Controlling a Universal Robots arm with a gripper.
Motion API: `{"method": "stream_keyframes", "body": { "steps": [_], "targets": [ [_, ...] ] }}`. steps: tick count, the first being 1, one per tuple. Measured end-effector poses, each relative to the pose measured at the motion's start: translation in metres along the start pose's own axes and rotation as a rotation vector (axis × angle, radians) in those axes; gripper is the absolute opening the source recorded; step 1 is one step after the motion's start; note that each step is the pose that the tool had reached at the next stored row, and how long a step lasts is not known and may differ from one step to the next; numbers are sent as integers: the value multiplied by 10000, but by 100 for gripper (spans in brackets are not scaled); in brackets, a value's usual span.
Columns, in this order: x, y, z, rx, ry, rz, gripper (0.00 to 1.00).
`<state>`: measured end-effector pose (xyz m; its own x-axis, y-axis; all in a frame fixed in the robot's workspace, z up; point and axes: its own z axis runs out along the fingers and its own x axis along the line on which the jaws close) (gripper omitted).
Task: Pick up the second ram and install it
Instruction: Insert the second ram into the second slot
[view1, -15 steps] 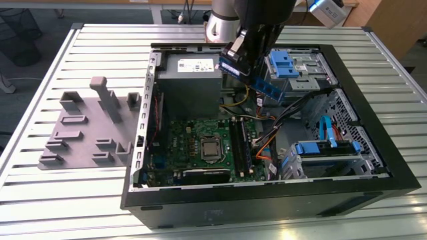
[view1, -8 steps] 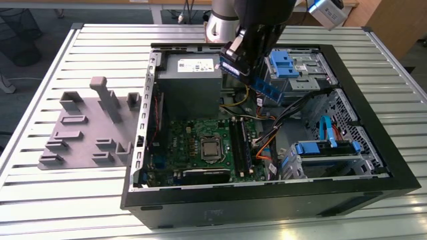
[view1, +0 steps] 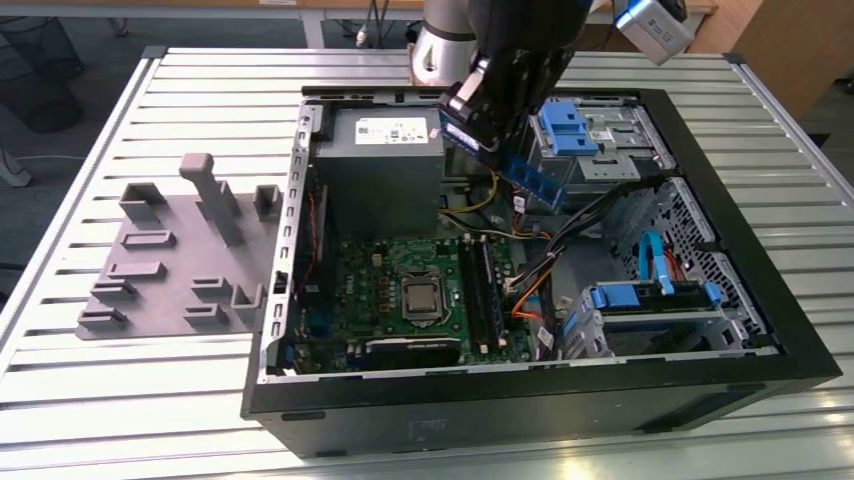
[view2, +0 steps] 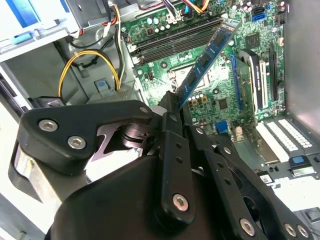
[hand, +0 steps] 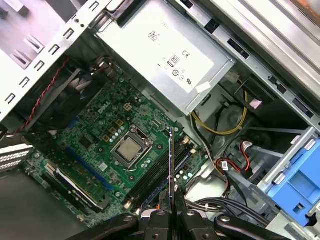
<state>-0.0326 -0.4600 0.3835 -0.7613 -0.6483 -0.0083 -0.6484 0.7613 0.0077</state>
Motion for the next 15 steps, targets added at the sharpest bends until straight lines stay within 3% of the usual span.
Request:
{"method": "stream_keyframes", "body": {
  "steps": [15],
  "targets": [
    [0, 0, 9, 12, -11, 1381, 14]
  ]
}}
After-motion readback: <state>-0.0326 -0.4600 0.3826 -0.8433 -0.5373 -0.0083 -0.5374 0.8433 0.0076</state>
